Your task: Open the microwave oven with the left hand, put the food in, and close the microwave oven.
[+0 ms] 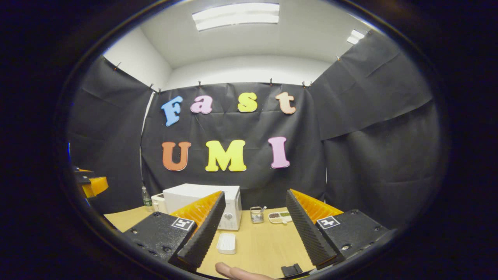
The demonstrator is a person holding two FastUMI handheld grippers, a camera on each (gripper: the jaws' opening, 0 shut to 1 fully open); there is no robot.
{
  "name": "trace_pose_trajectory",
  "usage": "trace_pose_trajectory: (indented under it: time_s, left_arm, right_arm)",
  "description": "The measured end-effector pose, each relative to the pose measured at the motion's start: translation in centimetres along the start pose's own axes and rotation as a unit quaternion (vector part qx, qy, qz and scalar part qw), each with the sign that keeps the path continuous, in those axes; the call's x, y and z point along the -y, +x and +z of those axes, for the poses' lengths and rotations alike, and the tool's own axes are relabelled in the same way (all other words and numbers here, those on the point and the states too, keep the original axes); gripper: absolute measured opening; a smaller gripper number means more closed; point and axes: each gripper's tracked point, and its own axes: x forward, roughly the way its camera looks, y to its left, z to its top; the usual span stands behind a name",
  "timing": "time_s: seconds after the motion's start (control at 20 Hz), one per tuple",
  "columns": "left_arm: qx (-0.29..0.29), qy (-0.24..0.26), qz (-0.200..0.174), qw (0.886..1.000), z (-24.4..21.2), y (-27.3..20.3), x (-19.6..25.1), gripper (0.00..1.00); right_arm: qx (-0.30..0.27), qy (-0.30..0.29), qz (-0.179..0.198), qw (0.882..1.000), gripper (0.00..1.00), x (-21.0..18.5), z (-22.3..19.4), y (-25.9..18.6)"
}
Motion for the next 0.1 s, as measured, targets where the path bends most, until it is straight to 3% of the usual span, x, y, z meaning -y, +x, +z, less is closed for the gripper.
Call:
trace_pose_trajectory:
  time_s: [0.1]
  left_arm:
    - [-0.006,0.004,0.001,1.0,-0.3,0.34,0.16,0.93]
  right_arm:
    - [0.006,-0.008,-0.007,1.0,0.99,0.18,0.25,-0.04]
